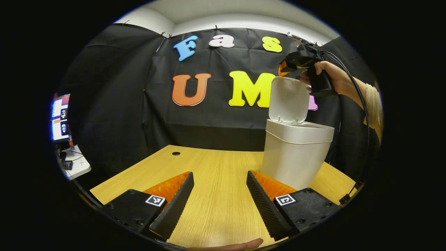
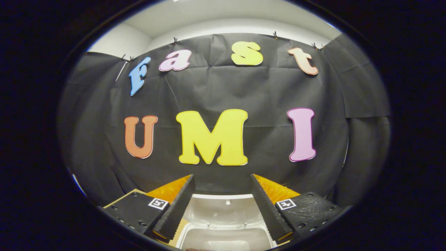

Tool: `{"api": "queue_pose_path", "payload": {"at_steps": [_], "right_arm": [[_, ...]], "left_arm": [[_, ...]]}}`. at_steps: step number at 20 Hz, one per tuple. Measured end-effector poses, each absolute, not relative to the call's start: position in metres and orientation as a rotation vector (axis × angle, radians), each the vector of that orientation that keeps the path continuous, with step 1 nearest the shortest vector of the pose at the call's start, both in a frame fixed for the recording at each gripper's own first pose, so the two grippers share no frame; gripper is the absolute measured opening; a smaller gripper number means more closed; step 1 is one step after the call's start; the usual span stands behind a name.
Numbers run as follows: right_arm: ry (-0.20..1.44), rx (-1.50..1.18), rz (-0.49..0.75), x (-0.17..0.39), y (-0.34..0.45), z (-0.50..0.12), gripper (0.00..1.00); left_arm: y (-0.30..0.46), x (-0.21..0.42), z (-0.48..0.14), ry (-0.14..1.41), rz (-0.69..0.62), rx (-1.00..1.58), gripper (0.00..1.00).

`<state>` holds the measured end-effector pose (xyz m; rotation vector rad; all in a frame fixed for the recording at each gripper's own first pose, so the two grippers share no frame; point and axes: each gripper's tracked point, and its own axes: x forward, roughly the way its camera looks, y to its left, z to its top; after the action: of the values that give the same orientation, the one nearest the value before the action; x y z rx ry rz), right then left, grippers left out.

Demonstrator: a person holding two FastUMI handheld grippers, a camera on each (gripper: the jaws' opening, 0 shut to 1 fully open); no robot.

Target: Press the lid of the desktop garbage bin to open it, pick up the crumpled paper on the desktop and throw it into the bin, then pick up the pop can on the desktop and drop it into the bin, and finally close the garbage bin lid.

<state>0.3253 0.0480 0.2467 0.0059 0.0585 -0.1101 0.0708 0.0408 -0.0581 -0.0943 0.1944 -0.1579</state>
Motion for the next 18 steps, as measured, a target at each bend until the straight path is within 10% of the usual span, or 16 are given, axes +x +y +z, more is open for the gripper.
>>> {"api": "queue_pose_path", "payload": {"at_steps": [18], "right_arm": [[0.332,0.063,-0.025,0.253,0.043,0.160,0.95]], "left_arm": [[0.037,0.059,-0.047,0.136,-0.147,-0.030,0.98]]}}
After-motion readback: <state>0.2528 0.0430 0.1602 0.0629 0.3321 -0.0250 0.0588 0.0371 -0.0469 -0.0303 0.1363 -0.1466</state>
